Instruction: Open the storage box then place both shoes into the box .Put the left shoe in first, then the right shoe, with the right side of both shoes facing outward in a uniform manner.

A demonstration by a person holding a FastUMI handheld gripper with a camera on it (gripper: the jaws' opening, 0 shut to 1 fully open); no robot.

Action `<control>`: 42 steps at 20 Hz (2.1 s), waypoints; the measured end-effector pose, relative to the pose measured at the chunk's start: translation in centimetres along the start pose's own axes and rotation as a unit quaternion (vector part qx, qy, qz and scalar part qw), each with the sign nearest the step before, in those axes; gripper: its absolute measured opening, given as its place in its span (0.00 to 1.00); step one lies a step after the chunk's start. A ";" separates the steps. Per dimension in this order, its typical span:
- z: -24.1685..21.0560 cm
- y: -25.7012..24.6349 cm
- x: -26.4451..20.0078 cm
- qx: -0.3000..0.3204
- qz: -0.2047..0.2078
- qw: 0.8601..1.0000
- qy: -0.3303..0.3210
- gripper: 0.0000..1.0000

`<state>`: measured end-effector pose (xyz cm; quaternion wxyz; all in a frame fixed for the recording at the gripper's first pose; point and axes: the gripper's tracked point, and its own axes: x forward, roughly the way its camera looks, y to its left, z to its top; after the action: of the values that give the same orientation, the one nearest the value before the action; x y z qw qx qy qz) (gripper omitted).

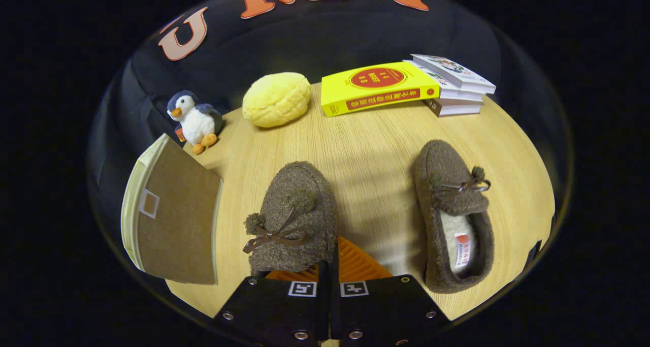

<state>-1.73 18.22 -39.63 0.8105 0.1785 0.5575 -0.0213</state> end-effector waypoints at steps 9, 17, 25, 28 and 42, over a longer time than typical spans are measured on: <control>7.7 13.9 -8.0 -0.029 0.077 0.996 -0.039 0.02; 6.5 27.3 -6.9 -0.070 0.128 0.989 -0.010 0.02; 1.5 31.8 -0.6 -0.085 0.080 0.992 0.050 0.03; -0.7 32.6 2.1 -0.071 0.067 0.992 0.084 0.03; -4.4 34.4 3.5 -0.087 0.128 0.971 0.185 0.57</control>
<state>3.73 52.37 -35.01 0.7020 0.1781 0.6697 0.1643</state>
